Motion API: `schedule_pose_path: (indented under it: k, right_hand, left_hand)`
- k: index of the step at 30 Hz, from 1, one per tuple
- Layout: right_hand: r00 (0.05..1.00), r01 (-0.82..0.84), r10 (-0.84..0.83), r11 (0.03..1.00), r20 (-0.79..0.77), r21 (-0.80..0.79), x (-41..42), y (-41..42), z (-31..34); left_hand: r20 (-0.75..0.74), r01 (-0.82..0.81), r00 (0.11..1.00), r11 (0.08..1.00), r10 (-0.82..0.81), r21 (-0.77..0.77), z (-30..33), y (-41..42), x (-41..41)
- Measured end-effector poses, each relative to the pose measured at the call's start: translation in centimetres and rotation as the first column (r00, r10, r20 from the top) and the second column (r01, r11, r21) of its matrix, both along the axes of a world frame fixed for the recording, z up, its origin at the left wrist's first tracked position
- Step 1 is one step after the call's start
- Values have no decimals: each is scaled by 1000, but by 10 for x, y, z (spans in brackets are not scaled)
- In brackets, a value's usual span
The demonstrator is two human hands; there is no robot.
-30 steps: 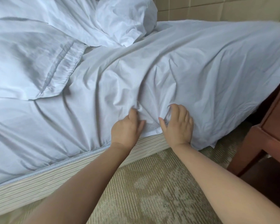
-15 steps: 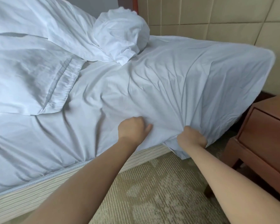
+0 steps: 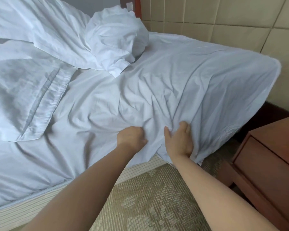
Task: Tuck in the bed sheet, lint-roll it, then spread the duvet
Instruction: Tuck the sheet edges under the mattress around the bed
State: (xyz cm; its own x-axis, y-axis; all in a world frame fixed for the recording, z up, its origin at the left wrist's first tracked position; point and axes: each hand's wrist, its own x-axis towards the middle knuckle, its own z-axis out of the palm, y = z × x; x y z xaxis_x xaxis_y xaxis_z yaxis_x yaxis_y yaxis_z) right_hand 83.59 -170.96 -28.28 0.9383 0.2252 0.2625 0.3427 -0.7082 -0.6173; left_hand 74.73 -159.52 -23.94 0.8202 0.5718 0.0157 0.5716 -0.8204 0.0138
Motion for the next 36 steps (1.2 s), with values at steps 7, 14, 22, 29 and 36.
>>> schedule_pose_path:
  k: [7,14,22,29,36]
  right_hand:
    - [930,-314,366,826,22,-468,17,-24,1]
    - [886,-461,426,784,-180,-415,30,-35,9]
    - [677,-691,723,560,-139,-457,29,-35,-6]
    - [571,-760,790,406,-222,-508,23,-19,-23]
    - [626,-709,748,427,-222,-561,12,-7,-46]
  left_hand:
    - [-82,-121,990,993,119,-18,-1,-10,13]
    - [-276,-134,954,990,118,-40,3,-28,16]
    - [-324,-4,942,965,-84,-262,-13,-31,-16]
    - [-315,9,942,945,-118,-328,-45,-27,-15]
    - [-254,111,952,968,-169,-226,-68,-16,-20]
